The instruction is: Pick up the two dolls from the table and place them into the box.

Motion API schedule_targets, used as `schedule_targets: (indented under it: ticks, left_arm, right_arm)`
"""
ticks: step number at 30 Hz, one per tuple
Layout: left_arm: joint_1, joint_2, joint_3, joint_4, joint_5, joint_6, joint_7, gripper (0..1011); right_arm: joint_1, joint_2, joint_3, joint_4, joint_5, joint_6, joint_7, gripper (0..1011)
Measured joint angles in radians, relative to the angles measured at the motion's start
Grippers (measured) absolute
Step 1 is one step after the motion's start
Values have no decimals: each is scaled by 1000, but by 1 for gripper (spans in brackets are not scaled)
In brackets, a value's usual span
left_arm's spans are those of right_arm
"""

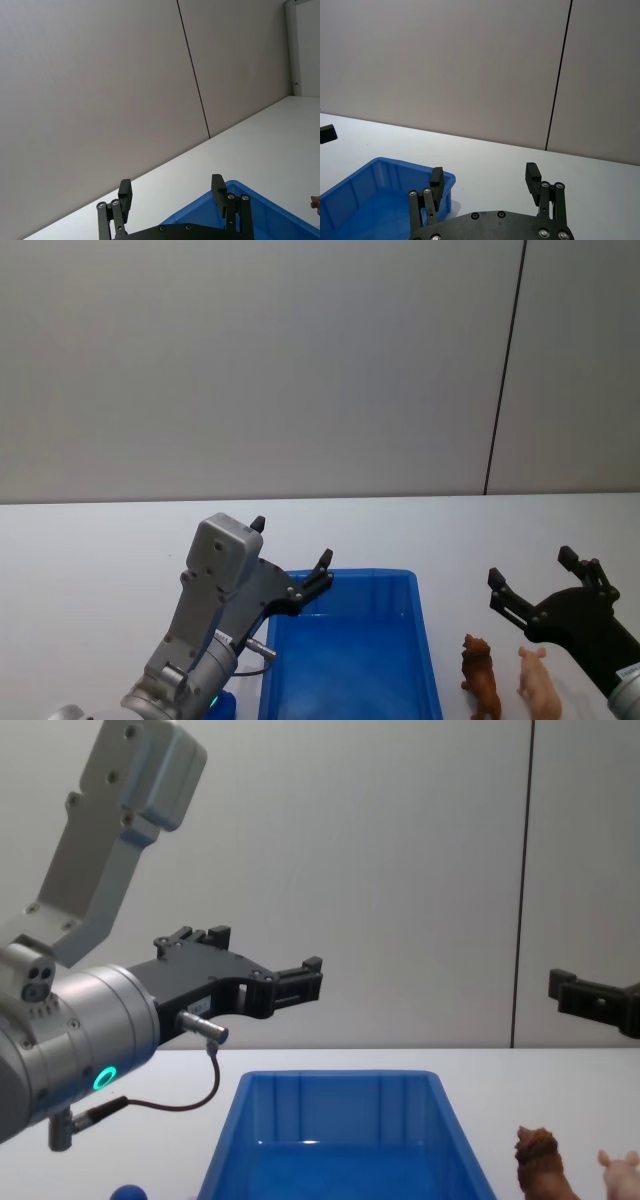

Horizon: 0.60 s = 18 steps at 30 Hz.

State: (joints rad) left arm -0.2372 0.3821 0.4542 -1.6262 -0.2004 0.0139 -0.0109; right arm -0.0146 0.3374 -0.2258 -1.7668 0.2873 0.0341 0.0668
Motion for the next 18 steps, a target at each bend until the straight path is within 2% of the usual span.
schedule_targets:
  ticks: [10,18]
  left_arm:
    - [0,0,0,0,0,0,0,1001]
    - [0,0,0,0,0,0,0,1001]
  right_arm:
    - [-12,2,1,-13,-11,18,-24,1001]
    - [-40,8,4,-41,-31,79,-86,1001]
